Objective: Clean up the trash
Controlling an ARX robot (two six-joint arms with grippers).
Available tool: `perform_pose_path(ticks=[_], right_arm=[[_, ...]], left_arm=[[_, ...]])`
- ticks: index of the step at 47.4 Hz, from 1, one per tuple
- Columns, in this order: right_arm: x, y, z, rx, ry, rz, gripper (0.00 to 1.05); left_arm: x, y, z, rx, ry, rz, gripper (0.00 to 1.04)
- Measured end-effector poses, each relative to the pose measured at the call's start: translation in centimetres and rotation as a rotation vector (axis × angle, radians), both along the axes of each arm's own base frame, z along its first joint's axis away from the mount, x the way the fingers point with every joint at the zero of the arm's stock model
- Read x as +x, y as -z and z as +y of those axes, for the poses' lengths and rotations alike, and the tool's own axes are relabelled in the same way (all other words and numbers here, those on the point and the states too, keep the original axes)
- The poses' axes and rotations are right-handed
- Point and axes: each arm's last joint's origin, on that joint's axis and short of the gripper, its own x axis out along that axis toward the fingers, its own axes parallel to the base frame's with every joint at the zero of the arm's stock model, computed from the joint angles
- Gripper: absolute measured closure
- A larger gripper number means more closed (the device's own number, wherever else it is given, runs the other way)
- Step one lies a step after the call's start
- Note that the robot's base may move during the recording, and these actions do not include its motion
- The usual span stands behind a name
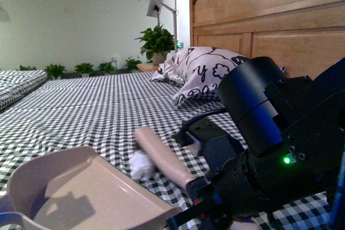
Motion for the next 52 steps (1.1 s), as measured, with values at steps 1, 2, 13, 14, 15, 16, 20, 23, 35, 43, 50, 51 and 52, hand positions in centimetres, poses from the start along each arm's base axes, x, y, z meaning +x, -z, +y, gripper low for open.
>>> perform_pose_path(ticks=[1,2,13,14,15,16,20,23,35,43,50,51,52], right_arm=[[-0.6,-0.3,0.3,0.027,-0.068,0.025,0.86],[-1.0,-0.6,0.4,0.039,-0.104,0.038,0.86],[-2.4,-3.3,-0.1,0.147,-0.297,0.080,0.86],[-2.3,-3.5,-0.2,0.146,-0.290,0.073,0.86],[-2.1,-3.7,-0.5,0.141,-0.274,0.060,0.86],[-2.0,-3.8,-0.6,0.139,-0.264,0.055,0.86],[-0.9,-4.1,-2.1,0.120,-0.183,0.011,0.86],[-0.2,-4.2,-3.0,0.102,-0.126,-0.015,0.86],[1.2,-5.7,-5.8,0.117,0.034,-0.095,0.86],[1.0,-9.4,-9.1,0.215,0.153,-0.176,0.86],[-1.3,-12.8,-12.9,0.331,0.259,-0.242,0.86],[-1.7,-13.1,-13.3,0.348,0.269,-0.246,0.86],[-2.1,-13.5,-13.7,0.360,0.275,-0.254,0.86]], left_arm=[[0.0,0.0,0.0,0.000,0.000,0.000,0.78],[0.0,0.0,0.0,0.000,0.000,0.000,0.78],[0.0,0.0,0.0,0.000,0.000,0.000,0.78],[0.0,0.0,0.0,0.000,0.000,0.000,0.78],[0.0,0.0,0.0,0.000,0.000,0.000,0.78],[0.0,0.0,0.0,0.000,0.000,0.000,0.78],[0.0,0.0,0.0,0.000,0.000,0.000,0.78],[0.0,0.0,0.0,0.000,0.000,0.000,0.78],[0.0,0.0,0.0,0.000,0.000,0.000,0.78],[-0.1,0.4,0.1,-0.094,-0.044,-0.106,0.78],[0.2,-1.7,0.5,-0.198,-0.199,-0.266,0.78],[0.1,-1.9,0.6,-0.205,-0.215,-0.277,0.78],[0.1,-2.1,0.6,-0.215,-0.233,-0.287,0.78]])
